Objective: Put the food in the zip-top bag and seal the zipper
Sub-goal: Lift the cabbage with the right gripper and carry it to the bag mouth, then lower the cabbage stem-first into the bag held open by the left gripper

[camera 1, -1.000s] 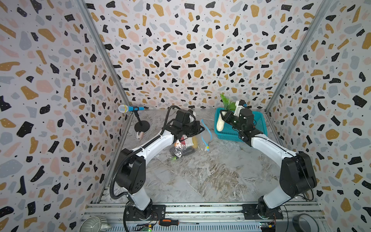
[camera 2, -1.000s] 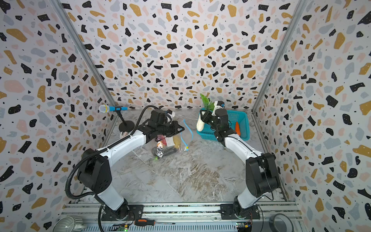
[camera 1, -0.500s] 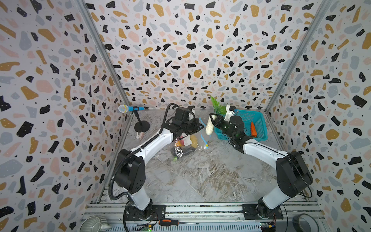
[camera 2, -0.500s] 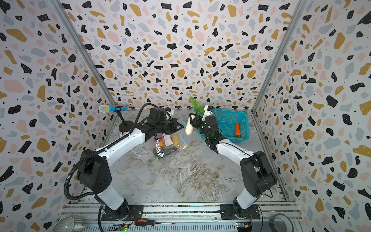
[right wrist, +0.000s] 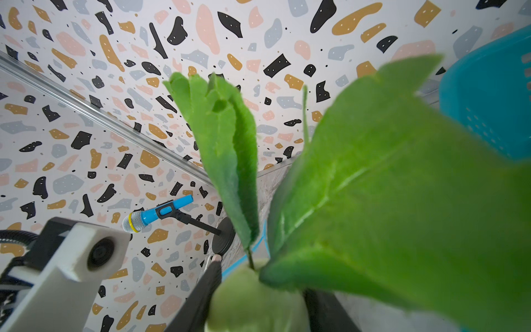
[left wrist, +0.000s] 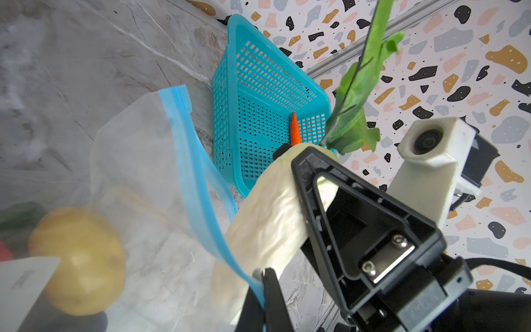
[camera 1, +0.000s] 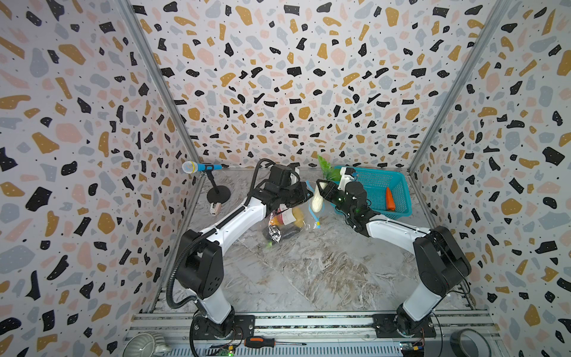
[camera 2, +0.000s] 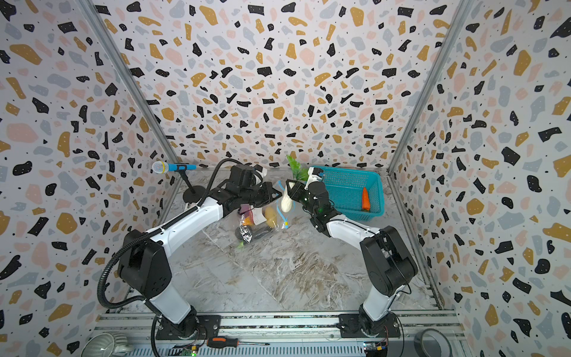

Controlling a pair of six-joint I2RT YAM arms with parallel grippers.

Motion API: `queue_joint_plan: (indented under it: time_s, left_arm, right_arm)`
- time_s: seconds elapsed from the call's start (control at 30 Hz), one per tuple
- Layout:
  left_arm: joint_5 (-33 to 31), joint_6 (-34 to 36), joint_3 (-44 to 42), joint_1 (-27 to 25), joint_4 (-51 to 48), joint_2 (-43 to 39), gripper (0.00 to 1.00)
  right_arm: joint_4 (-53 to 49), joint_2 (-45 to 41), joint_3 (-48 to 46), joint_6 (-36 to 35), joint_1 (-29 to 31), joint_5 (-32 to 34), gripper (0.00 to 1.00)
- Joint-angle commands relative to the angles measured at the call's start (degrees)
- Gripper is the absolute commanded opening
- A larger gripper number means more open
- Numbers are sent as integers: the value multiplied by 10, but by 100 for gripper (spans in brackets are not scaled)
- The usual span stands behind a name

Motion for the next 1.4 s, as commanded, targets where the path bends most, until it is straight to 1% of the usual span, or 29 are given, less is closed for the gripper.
queue_joint_plan:
  time_s: [0.0,0.37,0.63,0.9,1.0,1.17,1.27,1.37]
  left_arm:
    - [0,8,20,6,9,-24,0]
    - [-5,8,8,12,13,-39,0]
    - [-3,5,5,12,19,-41,0]
    - [-1,3,-4,12,22,-45,0]
    - [-1,3,-3,12,24,-46,0]
    - [3,3,0,12,24,-43,0]
    - [2,3,2,12,24,-46,0]
    - [1,3,1,12,23,-49,0]
  right_arm:
    - [19,-9,-4,0,8,8,46]
    - [2,-28,-42,-7,24,5,48]
    - [-7,-31,-36,-25,38,4,52]
    - [-8,-23,-22,-34,51,-10,52]
    - [-15,-26,-22,-42,54,-20,49]
    - [-33,-32,-22,-61,53,-51,44]
    - [-50,-33,-17,-78,48,-93,43]
    - [-63,-25,-7,-98,40,-155,43]
